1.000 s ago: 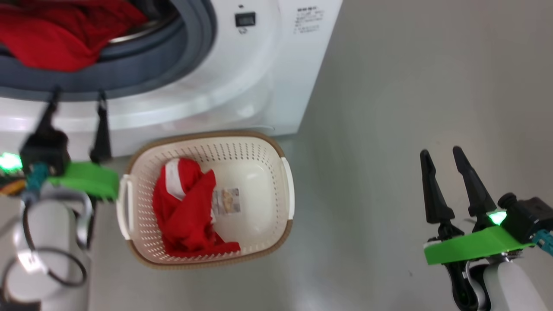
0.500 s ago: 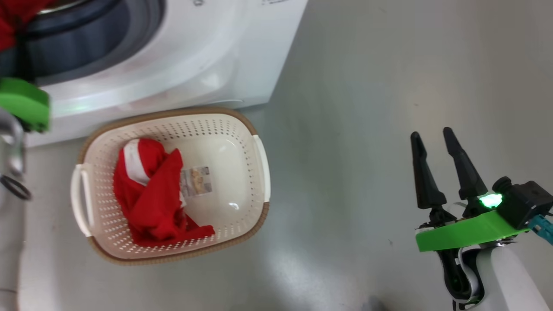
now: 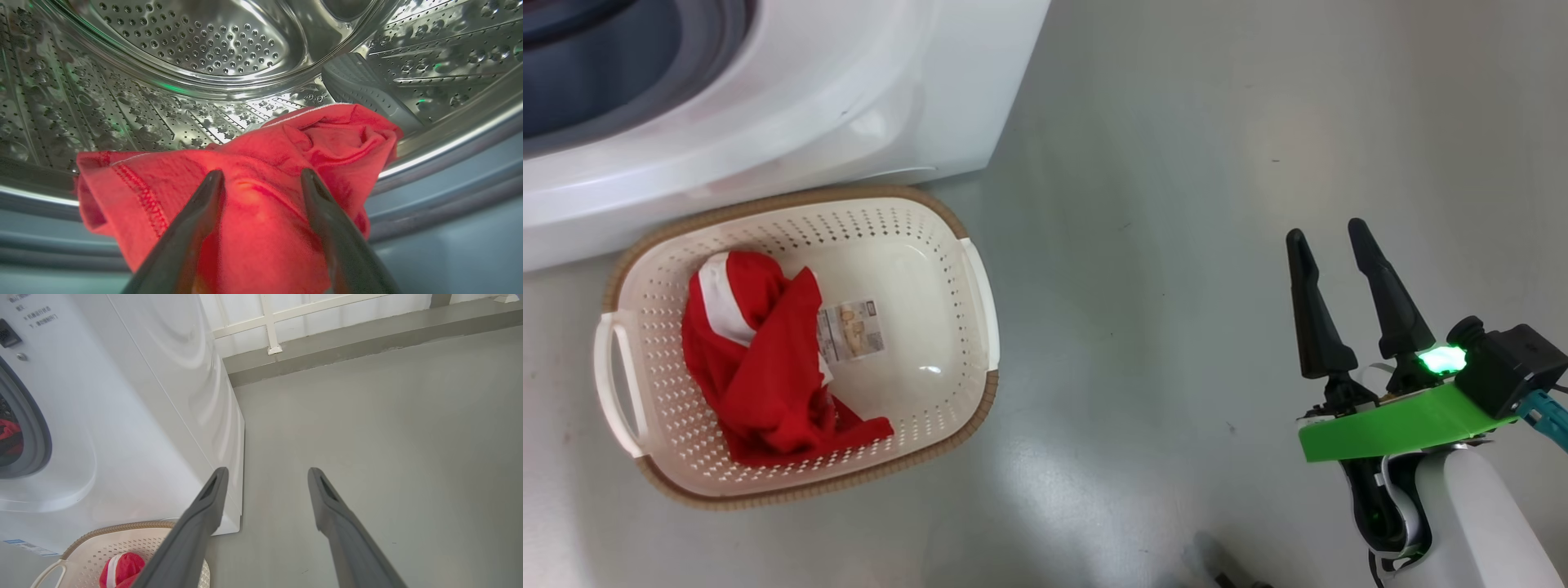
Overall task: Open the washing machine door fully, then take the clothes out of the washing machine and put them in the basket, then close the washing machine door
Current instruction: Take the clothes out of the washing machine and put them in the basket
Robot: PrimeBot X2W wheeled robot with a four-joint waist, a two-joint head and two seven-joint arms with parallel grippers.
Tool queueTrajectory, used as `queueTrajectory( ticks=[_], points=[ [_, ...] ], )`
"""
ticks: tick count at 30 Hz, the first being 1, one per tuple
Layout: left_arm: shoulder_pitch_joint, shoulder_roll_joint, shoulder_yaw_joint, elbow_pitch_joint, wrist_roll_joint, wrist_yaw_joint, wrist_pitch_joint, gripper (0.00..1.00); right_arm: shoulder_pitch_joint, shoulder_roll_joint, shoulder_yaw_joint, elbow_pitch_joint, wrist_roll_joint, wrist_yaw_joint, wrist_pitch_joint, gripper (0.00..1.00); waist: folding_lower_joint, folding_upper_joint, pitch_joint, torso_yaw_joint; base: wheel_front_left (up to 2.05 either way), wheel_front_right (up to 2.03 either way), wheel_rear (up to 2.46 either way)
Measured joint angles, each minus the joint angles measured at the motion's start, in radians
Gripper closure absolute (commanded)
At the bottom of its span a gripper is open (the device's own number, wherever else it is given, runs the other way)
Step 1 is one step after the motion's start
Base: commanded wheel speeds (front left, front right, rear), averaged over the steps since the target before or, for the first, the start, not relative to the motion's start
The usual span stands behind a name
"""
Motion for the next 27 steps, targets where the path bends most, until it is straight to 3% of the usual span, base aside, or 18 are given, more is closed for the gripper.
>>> queueTrajectory(
  ticks=[7, 8, 10, 12, 14, 18, 27],
  points=[
    [-0.024, 0.013, -0.02, 0.046, 0.009, 0.0, 0.008, 0.0, 0.0, 0.0, 0.005, -0.001, 0.017, 0.0, 0.0, 0.0, 0.0, 0.0, 0.001, -0.007, 0.0, 0.0, 0.0],
    [-0.024, 0.014, -0.022, 0.048, 0.009, -0.001, 0.014, 0.06, 0.0, 0.0, 0.005, -0.001, 0.018, 0.0, 0.0, 0.0, 0.0, 0.0, 0.001, -0.007, 0.0, 0.0, 0.0],
    [-0.025, 0.017, -0.026, 0.054, 0.008, -0.002, 0.016, 0.47, -0.001, 0.0, 0.005, -0.002, 0.018, 0.0, 0.0, 0.0, 0.0, 0.0, 0.002, -0.007, 0.0, 0.0, 0.0],
    [-0.025, 0.02, -0.029, 0.061, 0.008, -0.002, 0.016, 0.67, -0.004, 0.0, 0.006, -0.002, 0.018, 0.0, 0.0, 0.0, 0.0, 0.0, 0.003, -0.007, 0.0, 0.0, 0.0],
    [-0.027, 0.021, -0.031, 0.066, 0.008, -0.002, 0.015, 0.75, -0.009, 0.0, 0.006, -0.002, 0.018, 0.0, 0.0, 0.0, 0.0, 0.0, 0.004, -0.007, 0.0, 0.0, 0.0],
    [-0.028, 0.021, -0.038, 0.068, 0.007, -0.004, 0.015, 1.0, -0.015, 0.0, 0.006, -0.002, 0.018, 0.0, 0.0, 0.0, 0.0, 0.0, 0.004, -0.006, 0.0, 0.0, 0.0],
    [-0.032, 0.004, -0.032, 0.046, -0.051, -0.033, 0.005, 1.0, -0.02, 0.0, -0.005, -0.001, 0.017, 0.0, 0.0, 0.0, 0.0, 0.0, -0.006, 0.006, 0.0, 0.0, 0.0]
  ],
)
